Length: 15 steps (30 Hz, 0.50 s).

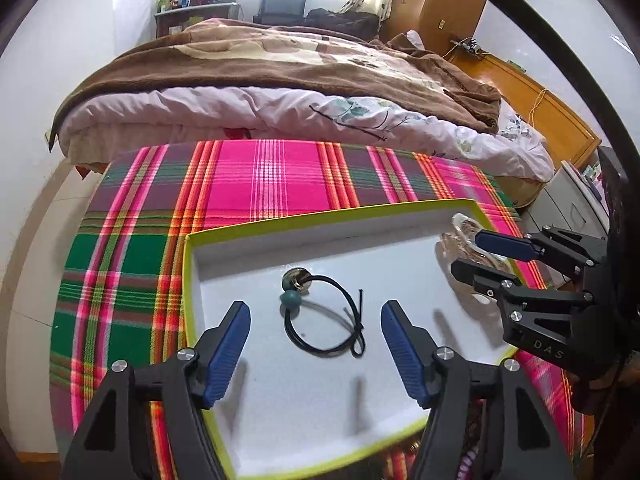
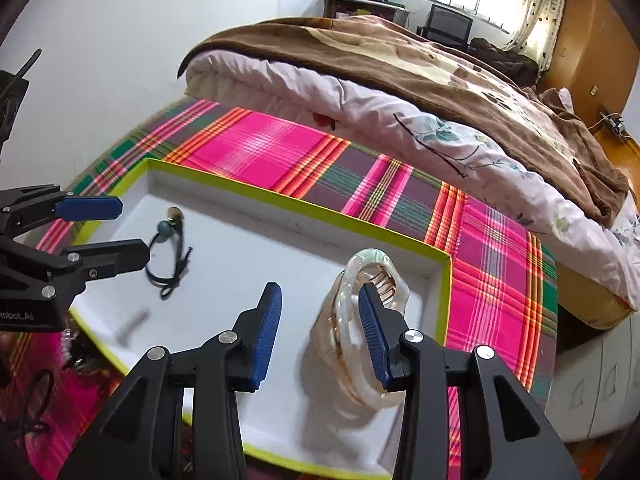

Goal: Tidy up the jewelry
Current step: 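Withdraw from the box and grasp the black band with the right tool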

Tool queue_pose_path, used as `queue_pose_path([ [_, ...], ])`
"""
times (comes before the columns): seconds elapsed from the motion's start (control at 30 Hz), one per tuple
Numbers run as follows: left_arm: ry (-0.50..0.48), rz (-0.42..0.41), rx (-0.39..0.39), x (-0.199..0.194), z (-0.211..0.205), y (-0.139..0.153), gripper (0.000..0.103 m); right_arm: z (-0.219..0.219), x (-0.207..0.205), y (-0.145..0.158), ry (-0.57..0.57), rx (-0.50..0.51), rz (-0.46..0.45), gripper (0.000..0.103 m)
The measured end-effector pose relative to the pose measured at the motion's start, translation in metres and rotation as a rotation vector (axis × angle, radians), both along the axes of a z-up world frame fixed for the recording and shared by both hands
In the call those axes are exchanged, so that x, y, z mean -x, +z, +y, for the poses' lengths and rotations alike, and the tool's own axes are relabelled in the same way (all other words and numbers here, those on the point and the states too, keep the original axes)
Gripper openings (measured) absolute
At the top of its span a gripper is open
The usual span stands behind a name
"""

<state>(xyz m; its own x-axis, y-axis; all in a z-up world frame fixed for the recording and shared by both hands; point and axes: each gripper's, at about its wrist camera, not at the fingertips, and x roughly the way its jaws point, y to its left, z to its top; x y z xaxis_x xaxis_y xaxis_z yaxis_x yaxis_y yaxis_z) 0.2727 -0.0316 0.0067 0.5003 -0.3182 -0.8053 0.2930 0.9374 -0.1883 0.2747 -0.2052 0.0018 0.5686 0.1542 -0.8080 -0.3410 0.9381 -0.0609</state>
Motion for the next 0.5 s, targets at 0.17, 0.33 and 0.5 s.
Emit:
queue_pose_path([
  [0.17,0.006,-0.041,0.007,0.021,0.004,0.018,0.075,-0.002,0.023,0.016,-0.003,-0.037,-0.039,0.042],
  [0.33,0.019,-0.07,0.023,0.048,0.012,0.033,0.076,-0.008,0.051,0.031,-0.012,-0.073,-0.075,0.042],
  [0.5,0.037,-0.092,0.028,0.077,0.024,0.039,0.077,-0.021,0.084,0.038,-0.035,-0.105,-0.102,0.042],
])
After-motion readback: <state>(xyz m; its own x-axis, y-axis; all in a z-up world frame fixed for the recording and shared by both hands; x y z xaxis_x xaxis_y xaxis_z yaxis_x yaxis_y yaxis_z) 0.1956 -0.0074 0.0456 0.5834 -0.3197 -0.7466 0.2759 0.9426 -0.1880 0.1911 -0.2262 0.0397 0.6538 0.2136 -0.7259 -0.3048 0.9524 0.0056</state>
